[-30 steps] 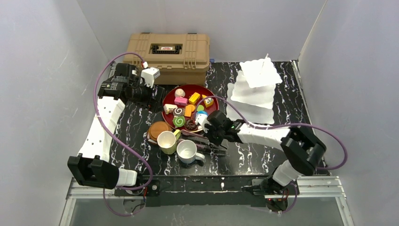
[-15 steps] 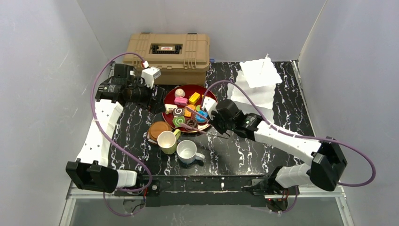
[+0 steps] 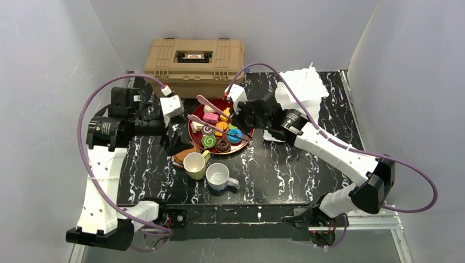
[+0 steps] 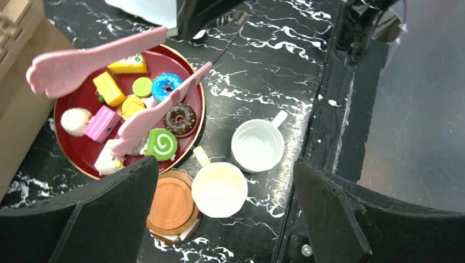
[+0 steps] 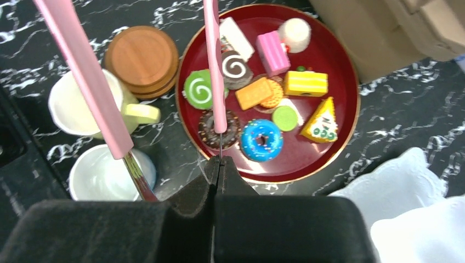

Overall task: Serve the afternoon tea
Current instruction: Pick up the clamp from the center of the board.

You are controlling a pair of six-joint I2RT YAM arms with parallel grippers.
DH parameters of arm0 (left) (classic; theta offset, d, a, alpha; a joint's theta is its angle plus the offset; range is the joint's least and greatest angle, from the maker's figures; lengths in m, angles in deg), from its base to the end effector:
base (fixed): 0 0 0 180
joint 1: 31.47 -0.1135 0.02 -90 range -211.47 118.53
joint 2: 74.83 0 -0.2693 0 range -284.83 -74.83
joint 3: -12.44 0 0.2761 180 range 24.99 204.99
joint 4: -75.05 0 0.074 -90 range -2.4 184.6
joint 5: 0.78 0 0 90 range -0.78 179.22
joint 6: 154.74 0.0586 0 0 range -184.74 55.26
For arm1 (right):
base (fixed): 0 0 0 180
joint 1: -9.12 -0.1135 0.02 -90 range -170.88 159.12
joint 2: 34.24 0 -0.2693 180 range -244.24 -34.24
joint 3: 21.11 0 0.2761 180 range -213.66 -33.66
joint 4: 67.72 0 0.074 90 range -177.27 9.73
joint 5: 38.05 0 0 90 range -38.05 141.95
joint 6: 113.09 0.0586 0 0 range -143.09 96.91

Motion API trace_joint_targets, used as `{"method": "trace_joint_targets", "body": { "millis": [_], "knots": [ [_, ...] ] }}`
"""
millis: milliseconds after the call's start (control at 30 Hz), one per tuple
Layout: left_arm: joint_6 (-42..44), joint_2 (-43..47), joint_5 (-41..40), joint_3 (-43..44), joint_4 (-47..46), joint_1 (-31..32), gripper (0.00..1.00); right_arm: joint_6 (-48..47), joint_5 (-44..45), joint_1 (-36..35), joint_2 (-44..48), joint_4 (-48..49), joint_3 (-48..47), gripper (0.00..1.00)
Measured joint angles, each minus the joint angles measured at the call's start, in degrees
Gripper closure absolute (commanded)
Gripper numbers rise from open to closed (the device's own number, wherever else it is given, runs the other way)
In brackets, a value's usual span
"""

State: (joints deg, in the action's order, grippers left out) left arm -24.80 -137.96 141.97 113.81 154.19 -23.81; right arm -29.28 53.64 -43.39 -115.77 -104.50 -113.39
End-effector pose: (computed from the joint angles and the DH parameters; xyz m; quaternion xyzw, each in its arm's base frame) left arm 0.1899 -0.0726 0.4529 0.4977 0.6711 -0.2847 0.4699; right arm 0.2270 0.2931 0.3732 -0.4089 0.7431 0.1968 0.4919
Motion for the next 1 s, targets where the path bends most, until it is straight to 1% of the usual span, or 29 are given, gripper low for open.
{"method": "trace_joint_targets", "body": {
  "millis": [133,233,467,533,733,900,1000],
  "knots": [
    [6.62,1.88,2.91,0.33,4.61,0.0,0.22,0.02,-5.57,0.0,-0.07,-2.64,-0.33,0.99],
    [9.99,3.28,4.42,0.37,6.36,0.0,0.28,-0.02,-9.94,0.0,0.09,-3.56,-0.33,0.99],
    [12.74,5.9,9.01,2.32,8.11,0.0,0.4,-0.02,-16.9,0.0,2.34,-5.73,-2.12,0.99],
    [12.79,6.16,10.32,2.73,8.55,0.0,0.41,-0.02,-18.08,0.0,2.4,-5.57,-3.5,0.99],
    [13.46,5.9,12.02,3.08,10.05,0.0,0.41,0.0,-21.46,0.0,2.45,-4.9,-4.42,0.99],
    [13.62,5.51,12.04,3.41,10.36,0.0,0.28,-0.26,-23.12,0.0,2.43,-5.35,-5.05,0.99],
    [13.35,5.6,12.13,4.85,10.4,0.0,0.25,-0.92,-22.99,0.0,2.43,-6.05,-5.57,0.99]
  ]
}}
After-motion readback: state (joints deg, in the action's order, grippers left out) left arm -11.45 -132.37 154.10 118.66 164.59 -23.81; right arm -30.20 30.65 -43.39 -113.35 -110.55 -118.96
